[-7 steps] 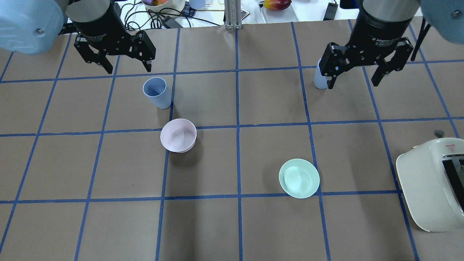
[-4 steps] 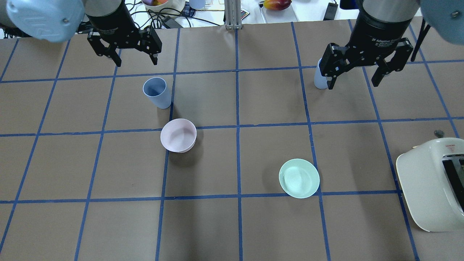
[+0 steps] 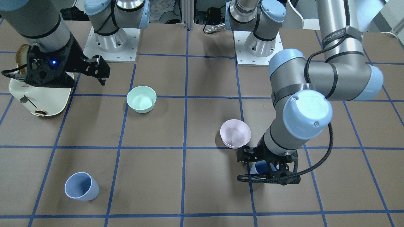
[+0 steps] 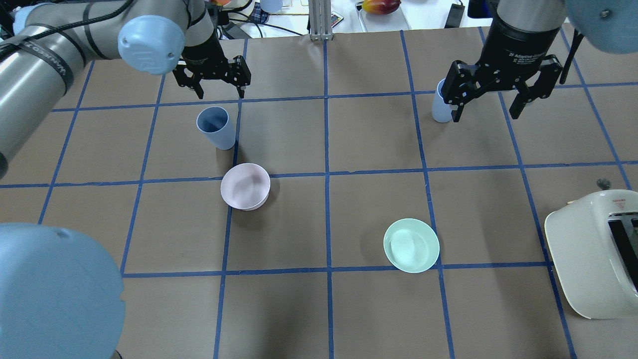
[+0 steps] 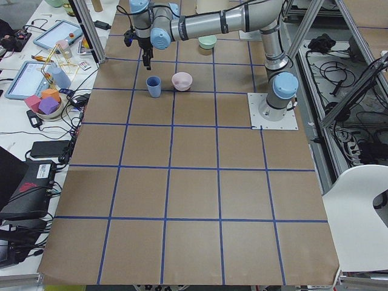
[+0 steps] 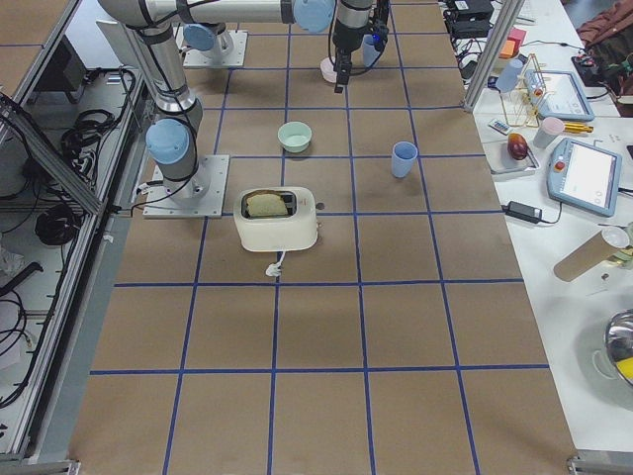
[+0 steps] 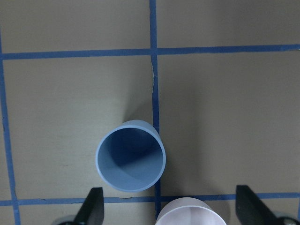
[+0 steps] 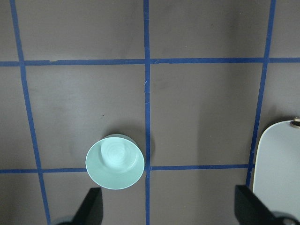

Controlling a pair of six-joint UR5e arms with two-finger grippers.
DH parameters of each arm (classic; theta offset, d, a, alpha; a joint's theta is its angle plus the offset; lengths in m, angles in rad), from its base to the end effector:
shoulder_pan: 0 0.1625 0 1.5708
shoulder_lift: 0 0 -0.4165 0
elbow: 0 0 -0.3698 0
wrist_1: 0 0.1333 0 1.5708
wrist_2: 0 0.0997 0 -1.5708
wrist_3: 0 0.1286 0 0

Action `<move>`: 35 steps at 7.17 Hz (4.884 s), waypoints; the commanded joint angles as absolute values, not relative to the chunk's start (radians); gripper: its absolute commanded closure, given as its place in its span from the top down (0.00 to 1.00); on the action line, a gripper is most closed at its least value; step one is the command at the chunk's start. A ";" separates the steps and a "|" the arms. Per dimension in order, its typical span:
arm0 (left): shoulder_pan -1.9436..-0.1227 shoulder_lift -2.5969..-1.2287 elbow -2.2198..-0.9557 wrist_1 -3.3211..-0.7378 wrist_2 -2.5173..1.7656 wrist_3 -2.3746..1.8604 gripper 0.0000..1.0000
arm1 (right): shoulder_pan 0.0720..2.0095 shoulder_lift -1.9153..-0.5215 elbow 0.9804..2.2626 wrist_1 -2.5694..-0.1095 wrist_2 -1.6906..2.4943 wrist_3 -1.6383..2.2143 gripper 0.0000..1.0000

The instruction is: Stack blue cups with both arms

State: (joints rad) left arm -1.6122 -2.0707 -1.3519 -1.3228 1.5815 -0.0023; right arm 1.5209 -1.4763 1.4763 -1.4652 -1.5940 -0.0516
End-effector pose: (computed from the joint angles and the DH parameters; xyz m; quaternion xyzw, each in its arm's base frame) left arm -0.1587 -0.6443 0.2937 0.0196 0.9997 0.0164 0.0057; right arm 0.1055 -0.5006 0.4388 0.0015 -0.9985 -0.0533 0.0089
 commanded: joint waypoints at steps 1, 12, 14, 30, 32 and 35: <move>-1.626 -2.115 -1.388 -1.310 1.583 0.006 1.00 | 1.457 -1.377 1.471 -1.737 -1.595 -0.217 1.00; -1.734 -2.095 -1.387 -1.210 1.617 -0.166 0.00 | 1.368 -0.957 1.354 -1.936 -1.496 -0.357 1.00; -1.840 -2.117 -1.359 -1.207 1.547 -0.387 0.00 | 1.368 -0.940 1.356 -1.924 -1.497 -0.365 0.82; -1.912 -1.894 -1.433 -1.332 1.542 -0.487 1.00 | 1.480 -1.060 1.212 -1.569 -1.466 -0.226 0.00; -1.815 -1.762 -1.436 -1.490 1.554 -0.329 1.00 | 1.581 -1.123 1.238 -1.555 -1.468 -0.114 0.00; -1.584 -1.631 -1.477 -1.523 1.551 -0.046 1.00 | 1.750 -1.213 1.333 -1.565 -1.462 0.085 0.00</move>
State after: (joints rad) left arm -1.6727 -1.6825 -1.4616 -1.5162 1.5515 -0.1211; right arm 1.6804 -1.1822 1.2922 -1.5584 -1.4649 -0.0064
